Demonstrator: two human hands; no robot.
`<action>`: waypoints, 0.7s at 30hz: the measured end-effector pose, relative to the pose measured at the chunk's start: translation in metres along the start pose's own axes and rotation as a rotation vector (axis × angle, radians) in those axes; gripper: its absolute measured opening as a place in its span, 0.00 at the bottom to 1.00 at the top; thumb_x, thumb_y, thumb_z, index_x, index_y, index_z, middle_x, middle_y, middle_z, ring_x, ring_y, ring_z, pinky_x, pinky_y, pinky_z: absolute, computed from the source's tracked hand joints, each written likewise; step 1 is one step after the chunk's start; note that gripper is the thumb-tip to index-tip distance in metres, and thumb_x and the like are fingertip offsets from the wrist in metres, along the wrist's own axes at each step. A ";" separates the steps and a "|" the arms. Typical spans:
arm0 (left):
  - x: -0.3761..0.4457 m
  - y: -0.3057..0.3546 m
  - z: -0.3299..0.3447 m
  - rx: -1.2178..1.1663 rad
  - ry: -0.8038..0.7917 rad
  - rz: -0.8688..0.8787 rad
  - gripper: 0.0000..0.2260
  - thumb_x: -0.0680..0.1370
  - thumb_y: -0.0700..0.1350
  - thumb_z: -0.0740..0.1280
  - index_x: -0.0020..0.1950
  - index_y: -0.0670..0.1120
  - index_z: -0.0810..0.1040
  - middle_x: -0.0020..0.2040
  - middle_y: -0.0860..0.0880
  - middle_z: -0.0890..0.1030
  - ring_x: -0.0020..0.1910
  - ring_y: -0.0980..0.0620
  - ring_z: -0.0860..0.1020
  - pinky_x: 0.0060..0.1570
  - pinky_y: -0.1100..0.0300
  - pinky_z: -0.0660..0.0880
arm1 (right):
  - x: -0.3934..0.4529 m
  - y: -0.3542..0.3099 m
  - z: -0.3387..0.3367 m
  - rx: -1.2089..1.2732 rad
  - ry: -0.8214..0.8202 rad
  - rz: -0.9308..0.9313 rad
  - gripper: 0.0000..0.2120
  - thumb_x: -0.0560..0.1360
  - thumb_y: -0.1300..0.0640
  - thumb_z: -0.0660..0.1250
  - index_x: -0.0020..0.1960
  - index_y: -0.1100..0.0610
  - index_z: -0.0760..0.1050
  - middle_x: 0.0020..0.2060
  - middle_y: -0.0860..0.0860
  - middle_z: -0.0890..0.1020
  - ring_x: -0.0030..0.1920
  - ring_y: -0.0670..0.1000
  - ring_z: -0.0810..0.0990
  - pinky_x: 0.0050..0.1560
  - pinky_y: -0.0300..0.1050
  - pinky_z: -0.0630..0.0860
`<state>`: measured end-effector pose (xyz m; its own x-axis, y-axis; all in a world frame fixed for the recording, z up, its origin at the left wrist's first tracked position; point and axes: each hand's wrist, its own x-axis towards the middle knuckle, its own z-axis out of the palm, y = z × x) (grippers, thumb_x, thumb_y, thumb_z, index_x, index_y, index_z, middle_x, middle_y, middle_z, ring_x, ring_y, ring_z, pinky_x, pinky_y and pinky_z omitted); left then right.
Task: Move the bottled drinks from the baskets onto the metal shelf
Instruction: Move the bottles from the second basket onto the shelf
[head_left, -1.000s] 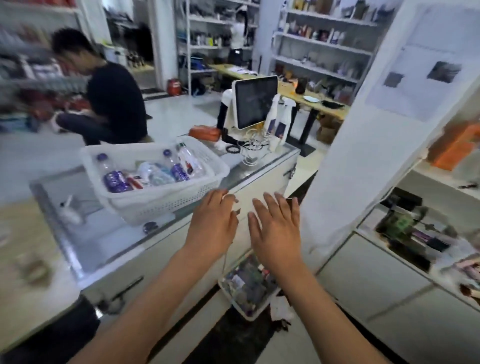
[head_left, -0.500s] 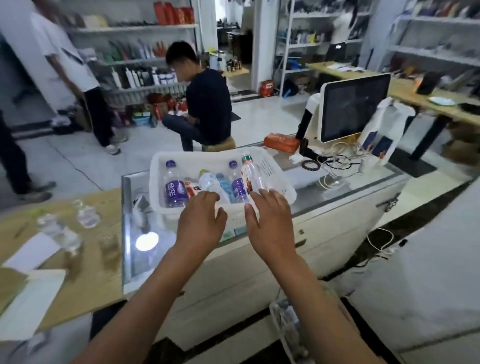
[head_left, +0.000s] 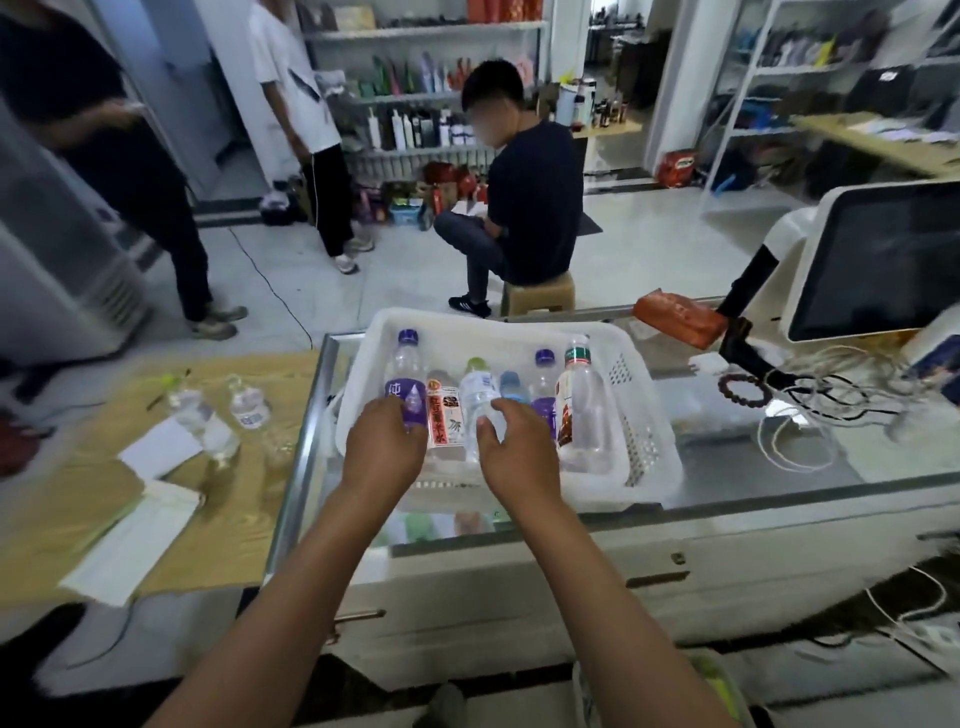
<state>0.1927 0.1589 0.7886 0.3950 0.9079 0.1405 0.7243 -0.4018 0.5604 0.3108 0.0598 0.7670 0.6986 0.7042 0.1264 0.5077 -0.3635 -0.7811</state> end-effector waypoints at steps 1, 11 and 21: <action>0.008 0.000 0.002 0.029 -0.022 -0.028 0.04 0.76 0.43 0.65 0.46 0.42 0.75 0.45 0.43 0.77 0.43 0.45 0.74 0.40 0.56 0.67 | 0.007 0.000 0.005 0.006 -0.009 0.021 0.16 0.80 0.51 0.64 0.65 0.57 0.76 0.60 0.54 0.80 0.60 0.55 0.76 0.54 0.44 0.69; 0.062 -0.003 0.033 0.332 -0.311 -0.353 0.13 0.79 0.47 0.62 0.59 0.44 0.78 0.57 0.44 0.80 0.55 0.44 0.79 0.51 0.55 0.75 | 0.062 0.015 0.036 -0.069 -0.123 0.295 0.14 0.77 0.50 0.65 0.58 0.57 0.75 0.54 0.54 0.81 0.47 0.54 0.78 0.42 0.45 0.72; 0.069 0.000 0.055 0.185 -0.294 -0.463 0.29 0.78 0.48 0.65 0.72 0.36 0.57 0.69 0.36 0.64 0.65 0.39 0.70 0.64 0.50 0.68 | 0.091 0.027 0.045 0.017 -0.207 0.500 0.23 0.69 0.42 0.75 0.56 0.56 0.77 0.44 0.51 0.81 0.41 0.53 0.80 0.36 0.43 0.72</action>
<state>0.2517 0.2152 0.7532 0.1344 0.9334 -0.3328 0.9354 -0.0086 0.3536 0.3654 0.1418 0.7295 0.7379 0.5539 -0.3856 0.1292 -0.6767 -0.7248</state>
